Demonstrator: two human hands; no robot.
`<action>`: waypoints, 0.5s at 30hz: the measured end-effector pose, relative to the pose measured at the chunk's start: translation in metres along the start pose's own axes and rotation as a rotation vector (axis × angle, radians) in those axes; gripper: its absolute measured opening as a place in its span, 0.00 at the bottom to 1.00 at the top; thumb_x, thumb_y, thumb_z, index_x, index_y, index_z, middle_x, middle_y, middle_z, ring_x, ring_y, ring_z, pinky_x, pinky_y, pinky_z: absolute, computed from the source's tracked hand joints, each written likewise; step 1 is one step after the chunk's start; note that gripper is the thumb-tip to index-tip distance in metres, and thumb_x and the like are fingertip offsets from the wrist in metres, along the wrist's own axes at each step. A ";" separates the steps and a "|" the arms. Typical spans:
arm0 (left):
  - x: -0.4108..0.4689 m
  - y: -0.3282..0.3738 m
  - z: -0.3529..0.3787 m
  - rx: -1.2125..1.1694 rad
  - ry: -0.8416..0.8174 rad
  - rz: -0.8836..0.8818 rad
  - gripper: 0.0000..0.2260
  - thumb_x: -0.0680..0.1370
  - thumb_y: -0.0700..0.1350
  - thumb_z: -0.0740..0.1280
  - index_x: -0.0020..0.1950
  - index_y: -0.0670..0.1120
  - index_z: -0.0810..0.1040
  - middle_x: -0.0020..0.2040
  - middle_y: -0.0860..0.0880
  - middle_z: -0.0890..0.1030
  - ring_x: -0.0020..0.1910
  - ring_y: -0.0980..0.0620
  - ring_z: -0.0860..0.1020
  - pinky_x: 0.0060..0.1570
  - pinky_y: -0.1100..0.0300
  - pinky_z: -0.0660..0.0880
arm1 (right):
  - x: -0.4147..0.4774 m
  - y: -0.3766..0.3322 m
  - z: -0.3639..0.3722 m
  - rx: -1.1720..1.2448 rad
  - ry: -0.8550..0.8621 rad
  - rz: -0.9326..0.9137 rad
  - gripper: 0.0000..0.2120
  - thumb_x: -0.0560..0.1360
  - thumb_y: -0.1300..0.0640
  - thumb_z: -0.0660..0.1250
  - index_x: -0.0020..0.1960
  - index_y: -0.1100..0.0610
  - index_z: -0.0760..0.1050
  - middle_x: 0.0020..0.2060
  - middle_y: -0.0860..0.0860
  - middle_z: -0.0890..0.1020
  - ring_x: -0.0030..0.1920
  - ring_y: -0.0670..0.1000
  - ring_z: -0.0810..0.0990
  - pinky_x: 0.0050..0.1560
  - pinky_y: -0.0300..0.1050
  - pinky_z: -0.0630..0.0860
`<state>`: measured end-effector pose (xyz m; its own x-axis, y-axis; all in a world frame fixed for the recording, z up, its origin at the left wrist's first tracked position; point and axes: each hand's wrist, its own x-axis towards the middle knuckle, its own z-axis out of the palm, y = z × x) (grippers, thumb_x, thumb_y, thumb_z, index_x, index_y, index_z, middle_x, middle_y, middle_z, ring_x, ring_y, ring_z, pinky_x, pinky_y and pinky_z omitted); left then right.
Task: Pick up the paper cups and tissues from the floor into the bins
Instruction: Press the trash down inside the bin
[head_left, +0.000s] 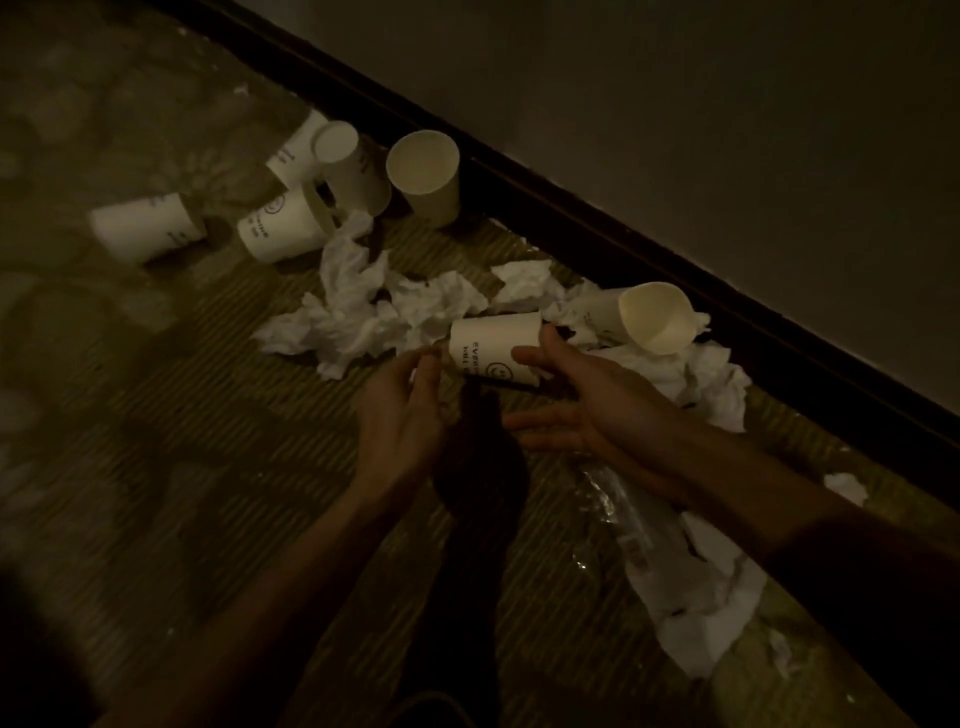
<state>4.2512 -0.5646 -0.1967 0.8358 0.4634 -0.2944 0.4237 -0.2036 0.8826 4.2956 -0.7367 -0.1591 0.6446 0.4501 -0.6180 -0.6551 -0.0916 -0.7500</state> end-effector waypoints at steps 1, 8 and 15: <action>0.003 -0.001 -0.002 -0.027 -0.025 -0.002 0.13 0.83 0.49 0.61 0.66 0.49 0.76 0.44 0.47 0.83 0.36 0.56 0.81 0.30 0.63 0.73 | 0.004 0.000 0.002 0.001 0.008 0.007 0.24 0.78 0.38 0.58 0.67 0.49 0.72 0.63 0.47 0.72 0.48 0.51 0.85 0.46 0.47 0.83; 0.006 -0.003 -0.002 -0.188 -0.103 -0.130 0.20 0.82 0.54 0.61 0.74 0.53 0.68 0.68 0.50 0.74 0.57 0.57 0.77 0.40 0.66 0.76 | 0.012 -0.003 -0.005 0.150 0.079 0.017 0.22 0.79 0.41 0.60 0.54 0.58 0.80 0.43 0.51 0.86 0.44 0.52 0.86 0.40 0.43 0.81; -0.010 0.009 0.001 -0.297 -0.223 -0.126 0.15 0.75 0.57 0.67 0.60 0.54 0.77 0.49 0.55 0.84 0.44 0.62 0.82 0.32 0.68 0.76 | -0.009 0.004 -0.014 0.158 0.012 0.093 0.21 0.79 0.44 0.60 0.54 0.60 0.80 0.45 0.57 0.84 0.40 0.52 0.83 0.36 0.42 0.78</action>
<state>4.2469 -0.5719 -0.1860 0.8529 0.2634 -0.4508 0.4356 0.1170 0.8925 4.2932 -0.7537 -0.1598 0.5823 0.4356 -0.6864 -0.7654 0.0090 -0.6435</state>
